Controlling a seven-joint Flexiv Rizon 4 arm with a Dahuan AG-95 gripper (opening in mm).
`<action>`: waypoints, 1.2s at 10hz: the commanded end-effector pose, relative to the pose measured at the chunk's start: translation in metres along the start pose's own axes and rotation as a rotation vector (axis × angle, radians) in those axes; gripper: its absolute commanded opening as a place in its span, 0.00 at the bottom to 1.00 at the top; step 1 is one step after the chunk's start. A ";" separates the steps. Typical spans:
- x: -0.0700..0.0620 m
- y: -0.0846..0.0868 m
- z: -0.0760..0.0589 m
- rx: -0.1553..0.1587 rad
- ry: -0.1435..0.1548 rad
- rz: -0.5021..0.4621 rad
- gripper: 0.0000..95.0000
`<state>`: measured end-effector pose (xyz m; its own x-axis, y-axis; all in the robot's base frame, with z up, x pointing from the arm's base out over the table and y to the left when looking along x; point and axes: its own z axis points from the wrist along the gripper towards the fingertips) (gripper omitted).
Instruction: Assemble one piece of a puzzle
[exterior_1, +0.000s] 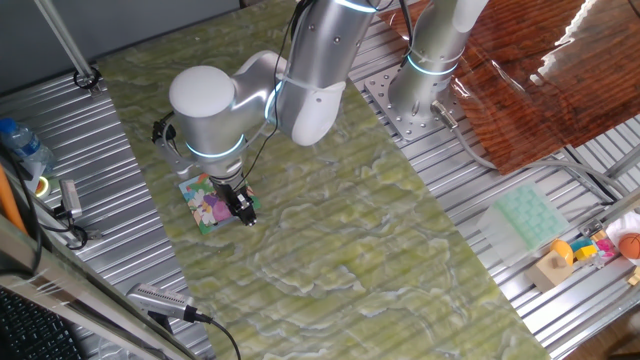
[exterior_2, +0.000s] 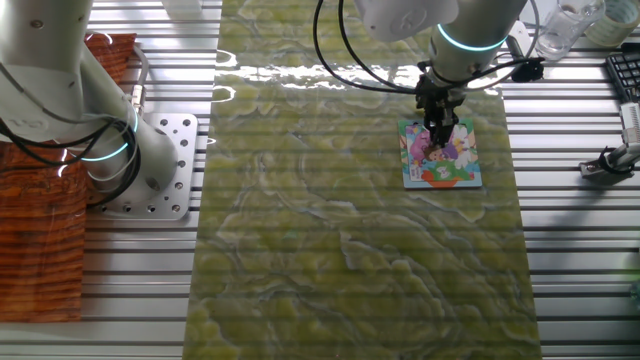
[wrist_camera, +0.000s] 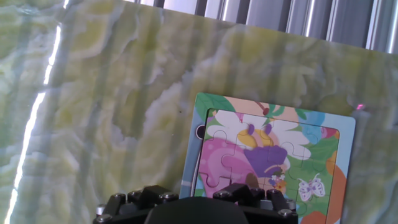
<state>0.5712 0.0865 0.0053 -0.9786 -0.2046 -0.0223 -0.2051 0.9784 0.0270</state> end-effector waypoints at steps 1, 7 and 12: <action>0.000 0.000 0.000 0.000 0.000 0.002 0.80; 0.000 0.001 0.000 0.002 0.001 0.004 0.80; -0.002 0.001 -0.011 0.027 0.020 -0.036 0.80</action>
<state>0.5729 0.0880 0.0195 -0.9703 -0.2418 0.0005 -0.2418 0.9703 -0.0010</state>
